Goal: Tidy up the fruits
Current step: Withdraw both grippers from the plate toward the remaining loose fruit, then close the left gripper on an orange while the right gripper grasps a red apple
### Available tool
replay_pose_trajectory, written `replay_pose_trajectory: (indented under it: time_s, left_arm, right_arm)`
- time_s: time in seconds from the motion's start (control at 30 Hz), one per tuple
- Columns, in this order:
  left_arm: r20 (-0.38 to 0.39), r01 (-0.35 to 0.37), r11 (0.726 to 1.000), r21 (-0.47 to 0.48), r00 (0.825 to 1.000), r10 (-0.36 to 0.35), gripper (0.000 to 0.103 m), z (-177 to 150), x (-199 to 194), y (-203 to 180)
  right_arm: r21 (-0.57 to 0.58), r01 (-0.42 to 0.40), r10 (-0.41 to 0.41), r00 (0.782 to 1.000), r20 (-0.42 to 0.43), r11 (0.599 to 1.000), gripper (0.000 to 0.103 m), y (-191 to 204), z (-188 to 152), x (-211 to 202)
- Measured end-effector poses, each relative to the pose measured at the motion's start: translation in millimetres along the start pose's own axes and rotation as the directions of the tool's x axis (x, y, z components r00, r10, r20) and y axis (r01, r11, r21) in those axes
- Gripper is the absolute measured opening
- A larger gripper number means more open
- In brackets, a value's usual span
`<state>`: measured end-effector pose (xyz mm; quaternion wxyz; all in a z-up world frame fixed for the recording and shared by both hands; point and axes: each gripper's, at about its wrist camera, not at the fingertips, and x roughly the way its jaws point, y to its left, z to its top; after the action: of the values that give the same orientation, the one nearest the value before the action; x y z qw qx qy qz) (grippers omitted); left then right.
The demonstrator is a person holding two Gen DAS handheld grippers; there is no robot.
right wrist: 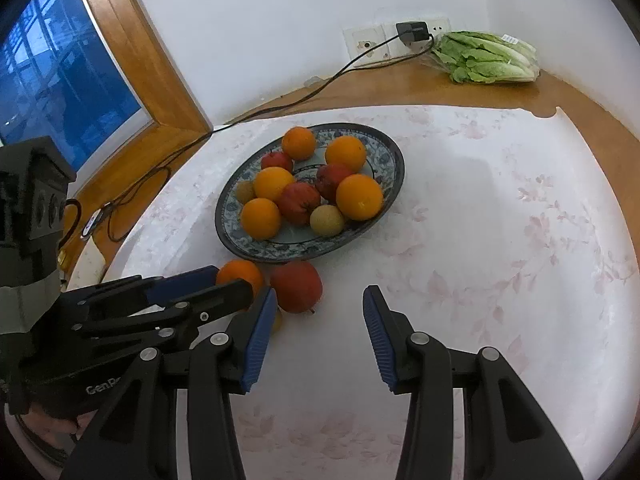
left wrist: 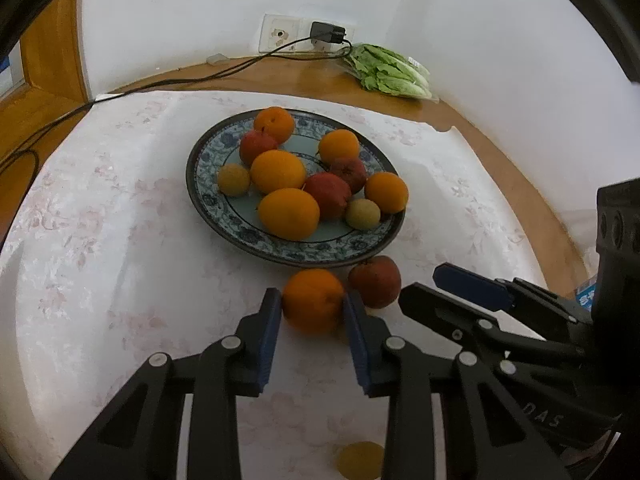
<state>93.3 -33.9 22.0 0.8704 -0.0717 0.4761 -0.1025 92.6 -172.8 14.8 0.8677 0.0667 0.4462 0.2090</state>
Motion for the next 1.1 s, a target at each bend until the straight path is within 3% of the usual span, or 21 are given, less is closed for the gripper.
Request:
replay_pose_trajectory:
  time_s: [0.77,0.93,1.1]
  left_arm:
    - [0.029,-0.012,0.999,-0.052,0.999,0.014,0.032,1.1,-15.0,23.3]
    - [0.033,-0.024,0.998,-0.061,0.999,0.026,0.032,2.6,-16.9,26.5]
    - [0.038,-0.030,0.998,-0.054,0.999,0.032,0.032,5.9,-17.3,24.4]
  right_arm:
    - [-0.015,-0.002,0.001,1.000,-0.029,1.000,0.047,8.3,4.0,20.8]
    - [-0.030,-0.018,0.017,1.000,-0.025,0.999,0.033,11.6,5.2,22.6]
    - [-0.043,-0.018,0.017,1.000,-0.026,0.999,0.033,13.1,3.7,20.2]
